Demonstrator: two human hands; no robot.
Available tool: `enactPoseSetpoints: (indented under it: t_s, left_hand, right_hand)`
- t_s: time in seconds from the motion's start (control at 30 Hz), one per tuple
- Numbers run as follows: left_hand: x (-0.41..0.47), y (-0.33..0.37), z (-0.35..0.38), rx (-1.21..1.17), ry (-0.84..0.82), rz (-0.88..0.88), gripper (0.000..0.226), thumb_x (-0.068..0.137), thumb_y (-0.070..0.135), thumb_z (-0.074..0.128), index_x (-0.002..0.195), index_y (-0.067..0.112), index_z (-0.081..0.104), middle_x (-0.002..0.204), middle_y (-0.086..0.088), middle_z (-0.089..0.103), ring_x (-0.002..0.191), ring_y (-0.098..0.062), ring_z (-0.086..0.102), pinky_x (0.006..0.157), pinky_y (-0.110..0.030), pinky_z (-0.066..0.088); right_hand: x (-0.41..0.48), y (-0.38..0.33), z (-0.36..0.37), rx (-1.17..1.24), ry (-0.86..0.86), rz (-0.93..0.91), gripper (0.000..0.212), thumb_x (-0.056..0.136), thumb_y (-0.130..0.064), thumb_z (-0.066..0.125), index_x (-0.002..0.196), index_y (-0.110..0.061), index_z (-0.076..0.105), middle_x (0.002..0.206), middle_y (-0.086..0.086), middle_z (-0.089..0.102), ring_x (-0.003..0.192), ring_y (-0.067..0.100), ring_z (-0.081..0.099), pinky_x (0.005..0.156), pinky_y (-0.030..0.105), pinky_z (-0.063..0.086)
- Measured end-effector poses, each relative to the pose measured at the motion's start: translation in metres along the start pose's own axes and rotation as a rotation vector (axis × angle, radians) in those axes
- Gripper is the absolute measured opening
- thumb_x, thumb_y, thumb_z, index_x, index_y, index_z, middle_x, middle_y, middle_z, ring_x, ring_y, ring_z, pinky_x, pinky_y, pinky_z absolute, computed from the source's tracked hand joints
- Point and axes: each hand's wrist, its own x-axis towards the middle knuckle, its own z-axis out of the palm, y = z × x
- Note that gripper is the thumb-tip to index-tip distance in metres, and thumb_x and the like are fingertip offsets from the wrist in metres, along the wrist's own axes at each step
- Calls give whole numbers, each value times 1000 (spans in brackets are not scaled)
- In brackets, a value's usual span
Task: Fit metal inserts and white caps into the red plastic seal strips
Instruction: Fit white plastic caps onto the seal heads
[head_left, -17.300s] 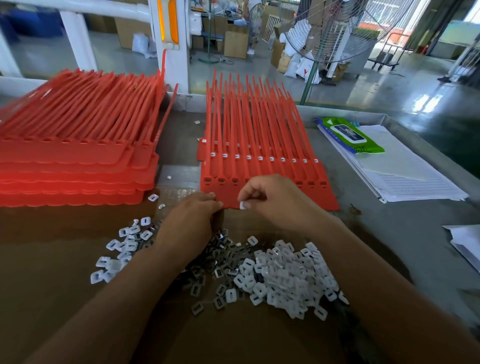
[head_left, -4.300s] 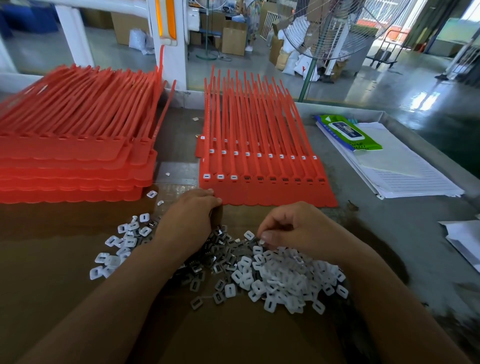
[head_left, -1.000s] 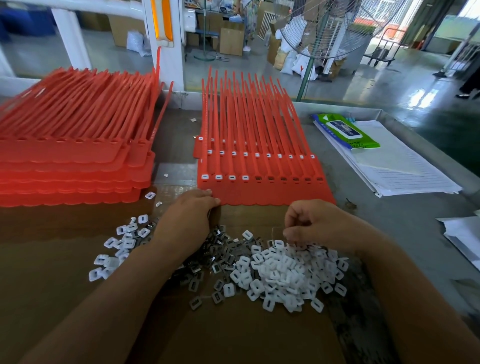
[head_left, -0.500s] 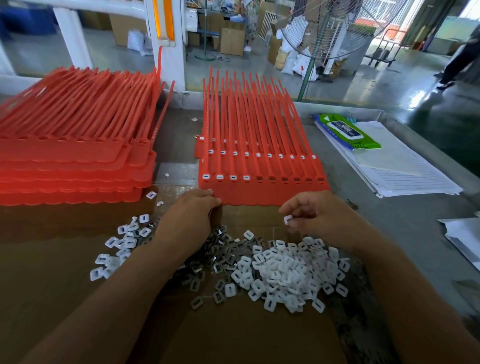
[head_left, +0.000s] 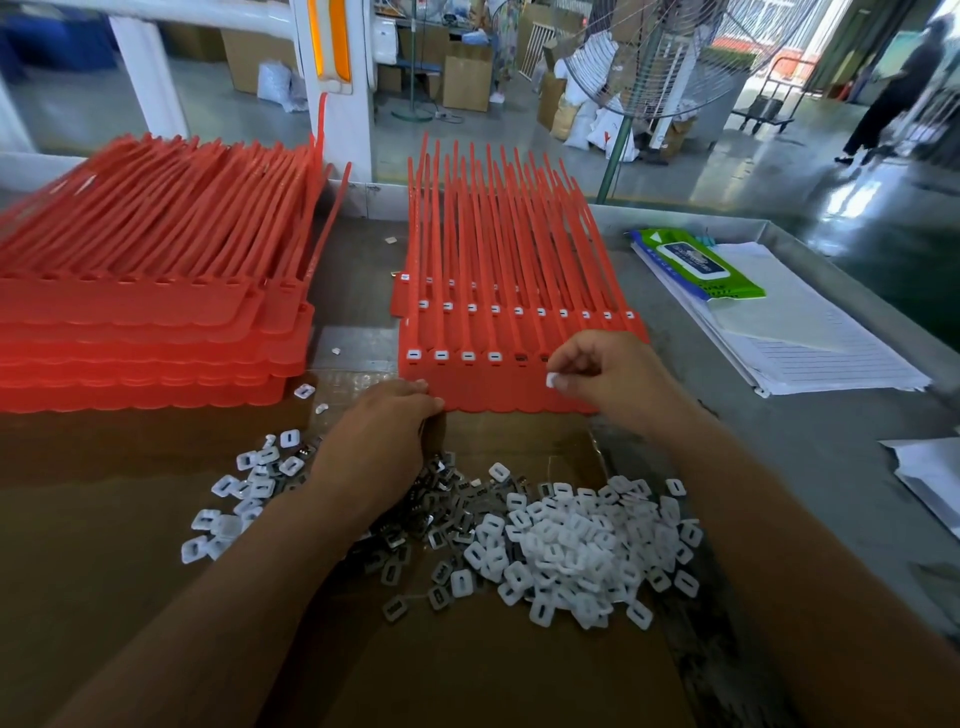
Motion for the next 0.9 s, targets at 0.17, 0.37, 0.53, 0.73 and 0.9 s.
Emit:
enactPoseSetpoints:
  t_s: [0.17,0.37,0.53,0.73,0.9]
  left_hand:
    - [0,0,-1,-8,9,16,40,85,2,47,120,18,57,135,-3,48,125,-18,40,102,-28,29]
    - [0,1,-2,-11,22,35,38,85,2,48,118,17,59,132,-5,50,124,-18,42,102,-27,30]
    - [0,2,-2,-7,27,44,38,85,2,48,119,16,59,132,-5,51,123,-19,43,101,-27,30]
    - [-1,4,-3,-17,28,55,37,85,-1,49,116,14,60,127,-7,55,119,-21,46,97,-28,34]
    - [-1,4,-4,-6,23,48,38,85,1,48,119,15,59,130,-6,52,121,-19,43,98,-27,31]
  right_hand:
    - [33,1,11,-38,61,36,8,83,-8,64,85,-16,66,81,-7,60,81,7,55,68,16,41]
    - [53,5,22,-71,60,54,8,84,-8,62,88,-10,69,83,-6,58,84,8,52,76,24,38]
    - [60,8,26,-146,-6,55,10,85,-11,61,87,-11,71,85,-8,57,83,7,51,75,24,37]
    - [66,10,28,-173,-29,91,7,84,-12,62,83,-14,69,79,-10,56,75,3,50,70,22,38]
    - [66,11,29,-174,-20,92,18,82,-11,65,70,-24,60,73,-17,52,73,1,48,67,20,37]
